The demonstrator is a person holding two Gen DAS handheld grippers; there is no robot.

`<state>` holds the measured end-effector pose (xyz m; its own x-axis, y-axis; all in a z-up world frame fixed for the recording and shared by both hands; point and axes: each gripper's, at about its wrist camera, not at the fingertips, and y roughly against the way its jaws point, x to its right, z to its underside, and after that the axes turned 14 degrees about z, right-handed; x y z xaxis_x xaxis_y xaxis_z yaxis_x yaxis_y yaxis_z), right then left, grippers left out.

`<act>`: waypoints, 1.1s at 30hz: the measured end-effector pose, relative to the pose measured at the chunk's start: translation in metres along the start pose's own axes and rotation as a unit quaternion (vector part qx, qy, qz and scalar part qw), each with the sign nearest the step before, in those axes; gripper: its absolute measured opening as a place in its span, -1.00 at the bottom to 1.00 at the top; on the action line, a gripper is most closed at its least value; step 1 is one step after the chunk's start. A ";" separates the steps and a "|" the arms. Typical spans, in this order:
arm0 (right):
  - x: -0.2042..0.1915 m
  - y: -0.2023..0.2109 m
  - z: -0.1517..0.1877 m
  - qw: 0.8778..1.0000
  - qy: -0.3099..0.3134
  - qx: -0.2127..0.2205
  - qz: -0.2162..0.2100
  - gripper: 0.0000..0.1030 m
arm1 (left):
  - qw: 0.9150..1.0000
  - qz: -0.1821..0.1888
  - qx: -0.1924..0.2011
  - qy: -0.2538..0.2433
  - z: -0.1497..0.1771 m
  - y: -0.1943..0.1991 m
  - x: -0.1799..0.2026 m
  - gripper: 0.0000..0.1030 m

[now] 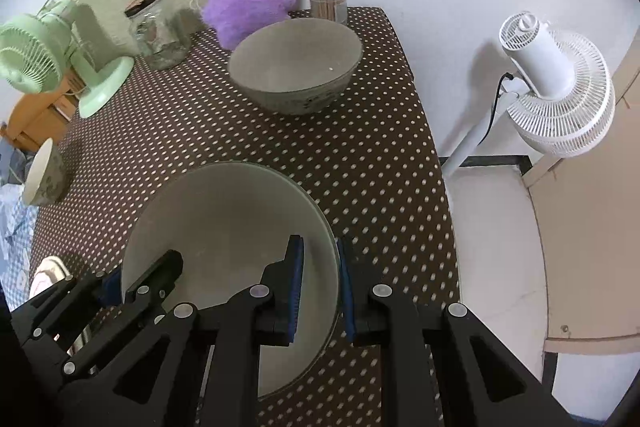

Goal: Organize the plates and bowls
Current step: 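Carry the grey bowl beside the plate stack and lower it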

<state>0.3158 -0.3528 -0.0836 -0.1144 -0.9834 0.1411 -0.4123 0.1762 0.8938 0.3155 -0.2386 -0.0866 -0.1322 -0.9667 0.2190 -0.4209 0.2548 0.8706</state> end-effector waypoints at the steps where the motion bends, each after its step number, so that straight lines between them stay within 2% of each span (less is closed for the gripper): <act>1: -0.004 0.005 0.004 1.000 0.001 0.001 0.001 -0.61 | 1.000 0.000 0.002 -0.005 0.004 0.005 -0.003 -0.74; 13: -0.053 0.045 0.052 1.000 0.015 0.000 0.001 -0.61 | 1.000 0.004 0.002 0.002 0.050 0.044 -0.046 -0.73; 23: -0.095 0.052 0.092 1.000 0.025 -0.012 -0.004 -0.61 | 1.000 0.005 -0.015 0.008 0.088 0.053 -0.082 -0.73; 33: -0.114 0.049 0.120 0.999 0.018 -0.027 0.007 -0.61 | 0.999 0.010 -0.025 -0.019 0.116 0.055 -0.097 -0.73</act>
<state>0.1997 -0.2267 -0.1066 -0.0874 -0.9820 0.1673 -0.3610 0.1878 0.9134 0.2007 -0.1283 -0.1107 -0.1737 -0.9597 0.2207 -0.3733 0.2716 0.8871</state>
